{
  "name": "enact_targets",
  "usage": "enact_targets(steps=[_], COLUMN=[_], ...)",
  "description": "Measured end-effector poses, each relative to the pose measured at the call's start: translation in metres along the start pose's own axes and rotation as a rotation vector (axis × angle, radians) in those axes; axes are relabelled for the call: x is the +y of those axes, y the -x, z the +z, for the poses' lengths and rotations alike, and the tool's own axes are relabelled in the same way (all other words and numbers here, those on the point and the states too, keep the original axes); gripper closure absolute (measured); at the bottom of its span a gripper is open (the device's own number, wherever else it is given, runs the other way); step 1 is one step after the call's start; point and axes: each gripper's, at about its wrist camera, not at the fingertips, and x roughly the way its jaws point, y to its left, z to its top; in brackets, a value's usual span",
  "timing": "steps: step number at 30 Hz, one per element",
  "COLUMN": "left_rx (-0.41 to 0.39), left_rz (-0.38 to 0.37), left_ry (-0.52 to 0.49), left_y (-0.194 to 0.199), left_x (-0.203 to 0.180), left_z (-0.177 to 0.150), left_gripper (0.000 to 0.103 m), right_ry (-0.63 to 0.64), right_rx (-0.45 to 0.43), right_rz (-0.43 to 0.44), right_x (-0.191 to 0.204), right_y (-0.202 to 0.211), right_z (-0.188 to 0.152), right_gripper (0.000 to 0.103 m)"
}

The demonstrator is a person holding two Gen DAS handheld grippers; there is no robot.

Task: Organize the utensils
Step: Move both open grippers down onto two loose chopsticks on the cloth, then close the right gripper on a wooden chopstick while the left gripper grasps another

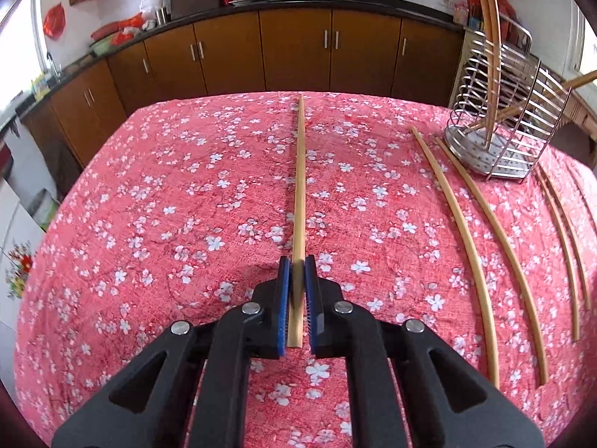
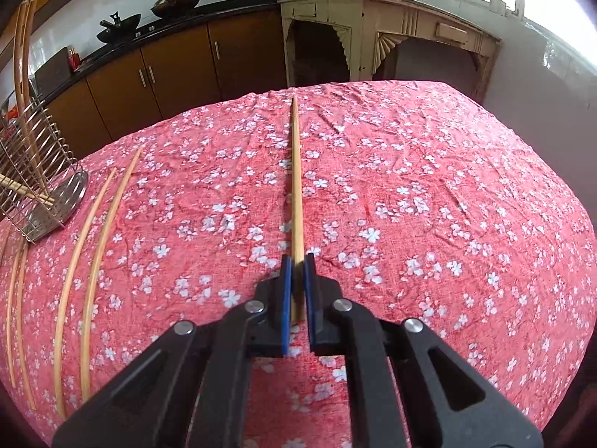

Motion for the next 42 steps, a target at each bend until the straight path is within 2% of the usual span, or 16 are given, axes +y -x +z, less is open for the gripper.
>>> enact_targets(steps=[2,4,5,14,19,22,42], left_rx=[-0.001,0.002,0.007,0.001,0.003,0.003,0.004], left_rz=[-0.017,-0.027,-0.013,-0.052,-0.047,-0.052,-0.056], left_ry=[-0.01,-0.032,-0.038,0.022,0.018,0.022,0.023], left_y=[0.0,0.001,-0.001,0.001,0.0,-0.001,0.0], left_x=[-0.001,-0.004,-0.005,0.002,0.003,0.004,0.003], left_z=[0.0,0.0,0.0,0.002,0.004,0.004,0.004], left_gripper=[0.086,0.06,0.058,0.058,0.058,0.058,0.056], right_ry=[0.003,0.003,0.002,0.004,0.008,-0.01,-0.029], right_rx=[0.0,0.0,0.0,0.0,-0.001,-0.001,0.001], right_rz=[-0.004,-0.003,-0.003,-0.005,-0.031,-0.017,0.006], right_x=[0.0,-0.001,-0.002,-0.001,0.001,-0.002,-0.006], right_y=[-0.001,-0.001,-0.002,-0.001,0.0,0.0,0.001], right_z=[0.001,0.0,0.001,-0.001,-0.003,-0.003,-0.003], right_gripper=[0.095,0.095,0.095,0.094,0.089,0.088,0.087])
